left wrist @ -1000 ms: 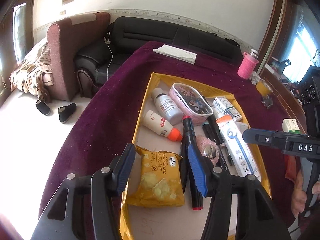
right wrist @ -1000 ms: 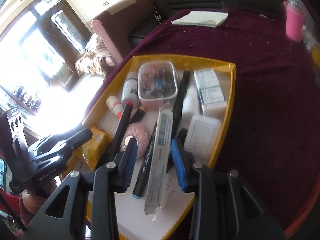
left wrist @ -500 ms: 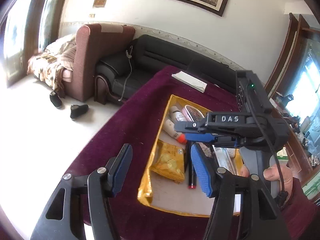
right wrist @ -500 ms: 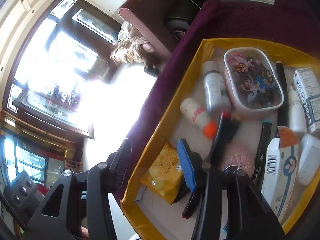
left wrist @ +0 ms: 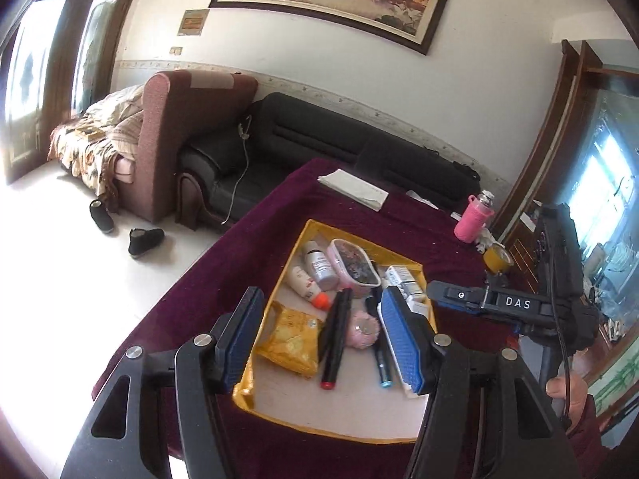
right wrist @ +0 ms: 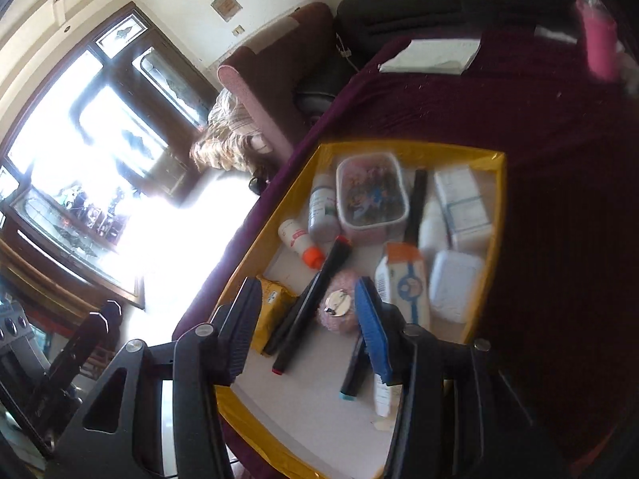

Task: Organize objects

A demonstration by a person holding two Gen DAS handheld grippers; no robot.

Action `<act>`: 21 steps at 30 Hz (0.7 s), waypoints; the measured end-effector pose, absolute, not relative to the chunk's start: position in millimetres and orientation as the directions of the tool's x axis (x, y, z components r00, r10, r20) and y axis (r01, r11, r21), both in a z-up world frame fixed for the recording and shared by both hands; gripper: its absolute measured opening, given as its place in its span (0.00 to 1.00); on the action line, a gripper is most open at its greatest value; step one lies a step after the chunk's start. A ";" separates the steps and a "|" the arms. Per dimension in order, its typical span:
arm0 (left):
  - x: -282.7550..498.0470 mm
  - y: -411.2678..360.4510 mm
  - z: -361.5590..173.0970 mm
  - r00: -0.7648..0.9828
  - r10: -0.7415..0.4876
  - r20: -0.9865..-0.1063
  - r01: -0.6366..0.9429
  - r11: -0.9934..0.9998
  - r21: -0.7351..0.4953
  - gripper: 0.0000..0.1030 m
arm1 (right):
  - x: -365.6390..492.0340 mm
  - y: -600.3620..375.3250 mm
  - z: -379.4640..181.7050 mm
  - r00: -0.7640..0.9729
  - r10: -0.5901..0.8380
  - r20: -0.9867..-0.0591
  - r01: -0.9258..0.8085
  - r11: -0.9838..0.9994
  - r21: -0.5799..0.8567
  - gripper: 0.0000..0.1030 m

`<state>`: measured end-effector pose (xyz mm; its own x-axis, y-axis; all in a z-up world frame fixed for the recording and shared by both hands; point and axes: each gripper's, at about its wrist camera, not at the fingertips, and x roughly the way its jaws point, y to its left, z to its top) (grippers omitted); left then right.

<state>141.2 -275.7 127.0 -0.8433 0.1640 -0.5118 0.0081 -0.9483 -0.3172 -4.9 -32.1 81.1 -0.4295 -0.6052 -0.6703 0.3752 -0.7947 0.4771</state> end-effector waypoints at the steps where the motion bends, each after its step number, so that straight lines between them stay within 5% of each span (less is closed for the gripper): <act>1: 141.3 -266.8 134.6 -0.851 0.184 -0.493 -0.019 -0.947 -0.321 0.54 | 1.9 -18.0 90.3 -0.472 -0.578 -0.666 0.380 -0.815 0.438 0.46; 9: 145.0 -157.2 237.9 -0.825 0.458 -0.330 -0.353 -0.875 -0.333 0.53 | 64.2 106.1 175.3 -0.741 -0.262 -0.618 0.296 -0.954 0.049 0.53; 17: 151.7 -44.9 364.3 -0.824 0.546 -0.153 -0.537 -0.838 -0.100 0.54 | 131.0 252.4 270.6 -0.842 -0.022 -0.539 0.046 -0.998 -0.031 0.58; 21: 149.7 -3.4 385.4 -0.871 0.490 -0.026 -0.491 -0.868 0.076 0.63 | 176.1 295.7 314.4 -0.858 0.263 -0.441 -0.191 -0.961 -0.201 0.60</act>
<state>149.7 -3.4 385.4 -0.8711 0.4904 -0.0257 -0.4908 -0.8679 0.0764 176.1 295.7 314.4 -0.8583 0.2627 -0.4409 -0.1909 -0.9608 -0.2008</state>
